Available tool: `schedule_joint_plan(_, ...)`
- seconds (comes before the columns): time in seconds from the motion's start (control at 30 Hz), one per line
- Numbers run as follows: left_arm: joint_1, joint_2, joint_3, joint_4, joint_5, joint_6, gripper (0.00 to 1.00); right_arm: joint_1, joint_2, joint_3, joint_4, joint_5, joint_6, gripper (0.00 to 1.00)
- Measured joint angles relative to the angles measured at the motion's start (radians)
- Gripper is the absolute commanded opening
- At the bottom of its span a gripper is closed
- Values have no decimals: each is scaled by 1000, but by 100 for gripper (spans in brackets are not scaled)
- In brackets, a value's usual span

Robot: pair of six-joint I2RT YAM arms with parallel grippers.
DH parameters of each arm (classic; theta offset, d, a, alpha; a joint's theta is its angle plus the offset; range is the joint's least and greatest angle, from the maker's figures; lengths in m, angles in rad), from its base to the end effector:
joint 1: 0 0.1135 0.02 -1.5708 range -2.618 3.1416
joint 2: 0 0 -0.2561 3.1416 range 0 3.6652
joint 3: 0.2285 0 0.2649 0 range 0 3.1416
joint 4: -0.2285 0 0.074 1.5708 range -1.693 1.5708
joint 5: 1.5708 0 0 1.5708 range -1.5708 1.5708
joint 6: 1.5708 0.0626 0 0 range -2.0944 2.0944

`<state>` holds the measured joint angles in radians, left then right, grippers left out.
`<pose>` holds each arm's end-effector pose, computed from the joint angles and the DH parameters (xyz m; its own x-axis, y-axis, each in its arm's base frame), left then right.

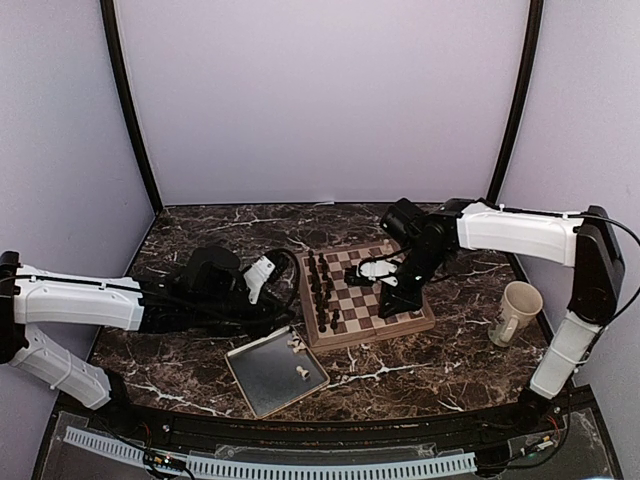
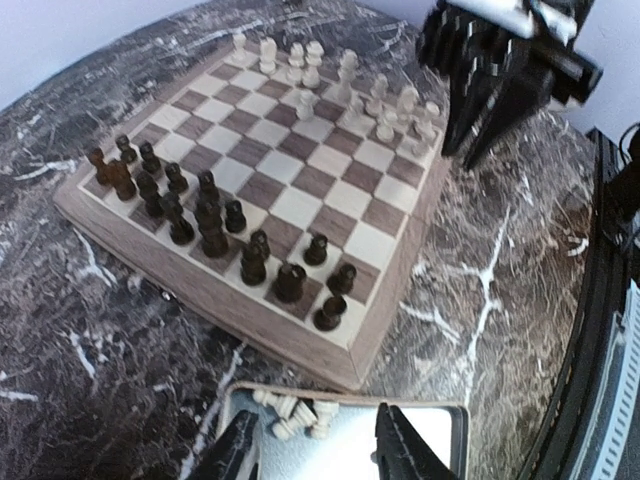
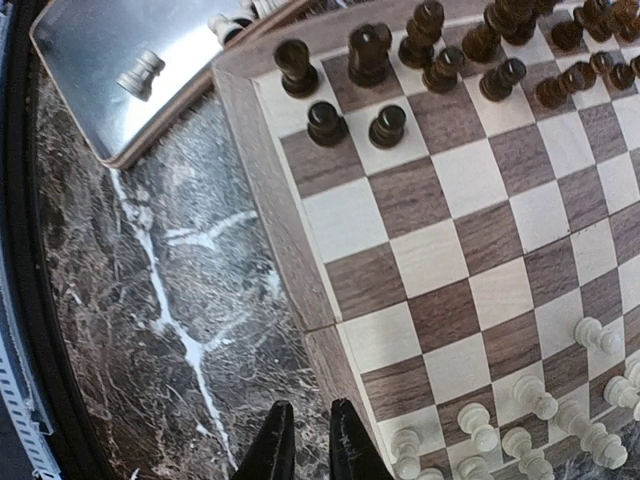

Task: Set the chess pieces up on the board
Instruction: Move the pawn to a2, then pick up the pawn from the storage box.

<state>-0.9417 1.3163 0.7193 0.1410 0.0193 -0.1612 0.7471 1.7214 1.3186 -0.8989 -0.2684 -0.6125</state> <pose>0.1904 -0.2637 0.2058 -0.3871 0.2593 -0.8848 0.7664 0.6240 -0.1525 0.2492 0.2534 0.1912 -0.1723 -0.9151 -0.3645 -0.9850 0.1630 0.0563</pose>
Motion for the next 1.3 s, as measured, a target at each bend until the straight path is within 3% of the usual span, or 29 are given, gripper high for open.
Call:
schedule_joint_plan(0.27, -39, 51, 65, -275, 123, 79, 42, -30, -26, 3, -1, -136, -4, 22)
schedule_joint_plan(0.43, -45, 129, 117, -355, 23, -48, 43, -45, -27, 22, 3, -156, 31, 28)
schedule_joint_plan(0.67, -30, -79, 27, -389, -244, -300, 53, 100, 55, 167, -2, -160, 120, 28)
schedule_joint_plan(0.83, 68, -226, 27, -418, -299, -399, 54, 259, 167, 237, 34, -107, 208, 28)
schedule_joint_plan(1.07, 109, -356, 27, -462, -385, -435, 54, 367, 302, 326, 75, 3, 291, 31)
schedule_joint_plan(1.3, 114, -365, 27, -476, -406, -443, 54, 403, 401, 346, 79, 76, 329, 33)
